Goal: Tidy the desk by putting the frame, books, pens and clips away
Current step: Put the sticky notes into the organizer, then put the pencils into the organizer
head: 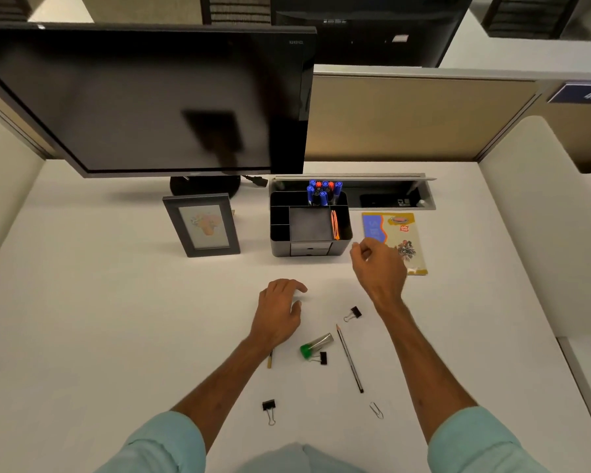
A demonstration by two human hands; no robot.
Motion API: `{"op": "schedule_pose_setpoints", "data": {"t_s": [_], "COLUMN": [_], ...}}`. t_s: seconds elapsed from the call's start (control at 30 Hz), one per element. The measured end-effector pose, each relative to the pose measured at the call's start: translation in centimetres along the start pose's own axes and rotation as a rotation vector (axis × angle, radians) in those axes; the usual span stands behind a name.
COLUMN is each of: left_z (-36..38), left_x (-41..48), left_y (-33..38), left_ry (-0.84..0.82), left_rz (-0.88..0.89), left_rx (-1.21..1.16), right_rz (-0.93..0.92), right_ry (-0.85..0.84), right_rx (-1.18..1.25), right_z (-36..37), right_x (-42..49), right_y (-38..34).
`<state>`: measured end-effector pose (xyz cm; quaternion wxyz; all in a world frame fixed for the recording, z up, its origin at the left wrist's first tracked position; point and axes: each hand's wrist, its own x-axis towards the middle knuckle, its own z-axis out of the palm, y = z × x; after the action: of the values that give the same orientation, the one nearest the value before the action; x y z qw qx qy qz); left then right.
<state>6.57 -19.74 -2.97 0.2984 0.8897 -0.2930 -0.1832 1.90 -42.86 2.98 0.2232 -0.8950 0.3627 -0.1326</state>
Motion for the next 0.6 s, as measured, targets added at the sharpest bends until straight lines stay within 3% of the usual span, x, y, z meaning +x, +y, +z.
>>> {"op": "schedule_pose_setpoints", "data": {"t_s": [0.17,0.3,0.6], "left_z": [-0.6,-2.0,-3.1], "left_x": [-1.8,-3.7,-4.2], "left_y": [0.3,-1.5,-1.7], "left_ry": [0.120,0.201,0.091], "left_rz": [-0.137,-0.290,-0.406], "left_rx": [0.057,0.134,0.112], "right_rz": [0.121,0.113,0.066], "right_ry": [-0.082,-0.139,-0.230], "right_rx": [0.027,0.034,0.061], "right_z": [0.6,0.9,0.9], "right_x": [-6.0,-9.2,-12.1], "right_y": [2.9,3.8,2.2]}}
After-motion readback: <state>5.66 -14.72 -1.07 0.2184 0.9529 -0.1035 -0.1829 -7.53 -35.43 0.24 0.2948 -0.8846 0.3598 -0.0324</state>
